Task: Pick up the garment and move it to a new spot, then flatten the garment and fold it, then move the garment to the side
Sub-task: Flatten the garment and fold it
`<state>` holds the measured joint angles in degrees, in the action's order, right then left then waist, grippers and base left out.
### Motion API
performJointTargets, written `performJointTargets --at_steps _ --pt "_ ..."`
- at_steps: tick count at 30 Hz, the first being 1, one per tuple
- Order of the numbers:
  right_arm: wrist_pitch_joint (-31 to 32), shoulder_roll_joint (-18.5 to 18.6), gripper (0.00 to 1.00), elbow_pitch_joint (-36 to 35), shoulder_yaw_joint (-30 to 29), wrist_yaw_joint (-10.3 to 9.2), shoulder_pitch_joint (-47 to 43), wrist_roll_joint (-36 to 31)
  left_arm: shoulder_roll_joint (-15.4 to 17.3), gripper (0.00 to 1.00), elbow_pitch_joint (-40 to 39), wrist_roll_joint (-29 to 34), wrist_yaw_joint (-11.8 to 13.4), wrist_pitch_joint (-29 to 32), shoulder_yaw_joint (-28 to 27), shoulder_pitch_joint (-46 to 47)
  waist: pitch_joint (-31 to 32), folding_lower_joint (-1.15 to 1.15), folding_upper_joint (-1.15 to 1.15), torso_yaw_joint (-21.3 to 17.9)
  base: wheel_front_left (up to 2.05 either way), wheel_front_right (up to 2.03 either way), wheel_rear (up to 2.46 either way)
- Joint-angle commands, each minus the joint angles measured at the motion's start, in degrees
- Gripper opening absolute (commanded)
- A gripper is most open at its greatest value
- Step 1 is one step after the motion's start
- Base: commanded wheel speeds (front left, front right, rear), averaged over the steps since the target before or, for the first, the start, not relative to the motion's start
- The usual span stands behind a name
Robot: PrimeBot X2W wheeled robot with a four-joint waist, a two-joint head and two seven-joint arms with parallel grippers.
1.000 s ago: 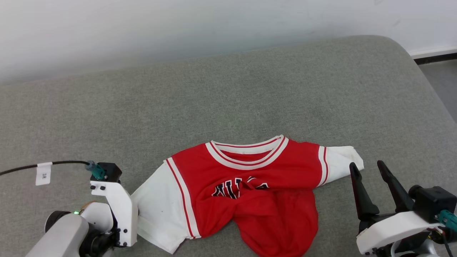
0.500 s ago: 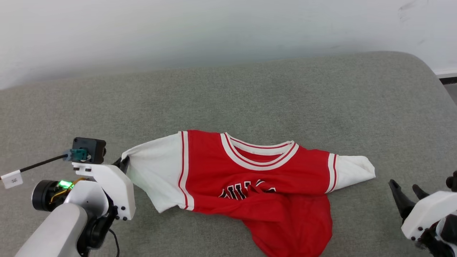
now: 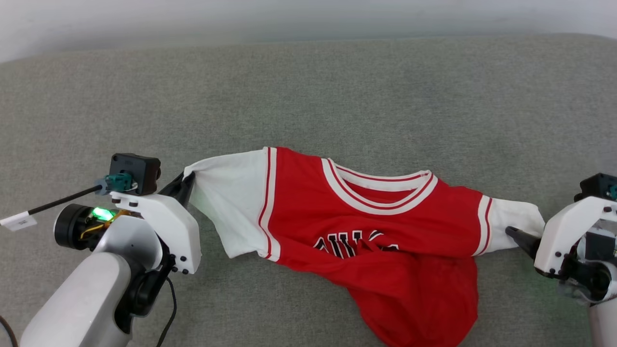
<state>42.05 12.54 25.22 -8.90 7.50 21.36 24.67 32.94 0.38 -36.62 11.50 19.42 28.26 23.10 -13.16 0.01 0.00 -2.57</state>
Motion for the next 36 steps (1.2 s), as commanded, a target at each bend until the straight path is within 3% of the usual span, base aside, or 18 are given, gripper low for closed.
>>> performJointTargets --at_steps 1,3,4,5,6,22,29,36 --pt "1.9 0.1 1.00 2.2 0.5 -0.02 0.9 -0.5 -0.2 0.00 -0.2 0.3 -0.2 -0.3 0.2 1.0 -1.0 -0.01 0.00 1.0 0.00 0.00 0.00" --pt "4.0 -0.6 1.00 4.6 0.8 -0.02 1.1 -0.1 -0.3 0.00 0.0 0.3 -0.4 -0.4 0.3 1.2 -1.2 -0.01 0.00 1.4 0.00 0.00 0.00" --pt "5.0 -0.8 0.49 5.6 1.0 -0.02 1.1 -0.4 -0.4 0.00 0.1 0.2 -0.4 -0.5 0.4 1.2 -1.3 -0.01 0.00 1.5 0.00 0.00 0.00" --pt "5.3 -0.9 0.15 6.1 1.3 -0.01 1.2 -0.4 -0.5 0.00 0.3 0.1 -0.5 -0.4 0.5 1.2 -1.2 -0.01 0.00 1.6 0.00 0.00 0.00" --pt "5.4 -1.2 0.00 6.4 1.3 -0.01 1.4 0.1 -0.6 0.00 0.4 -0.1 -0.6 -0.4 0.5 1.1 -1.1 -0.01 0.00 1.7 0.00 0.00 0.00" --pt "-4.4 4.0 0.00 -4.2 6.5 -0.02 7.6 -3.3 -2.0 0.00 7.8 -0.8 0.7 -4.8 -2.5 4.9 8.8 -0.01 0.00 -0.5 0.00 0.00 0.00" --pt "-6.6 3.8 0.00 -2.4 8.3 -0.02 14.8 -4.9 -4.1 0.00 14.7 -1.5 -0.6 -6.6 -4.0 12.5 10.2 -0.01 0.00 -1.3 0.00 0.00 0.00" --pt "-11.7 2.8 0.00 2.9 10.4 -0.02 27.2 -5.7 -5.9 0.00 25.3 -0.9 -3.5 -8.9 -5.1 26.0 6.1 -0.01 0.00 -1.9 0.00 0.00 0.00"
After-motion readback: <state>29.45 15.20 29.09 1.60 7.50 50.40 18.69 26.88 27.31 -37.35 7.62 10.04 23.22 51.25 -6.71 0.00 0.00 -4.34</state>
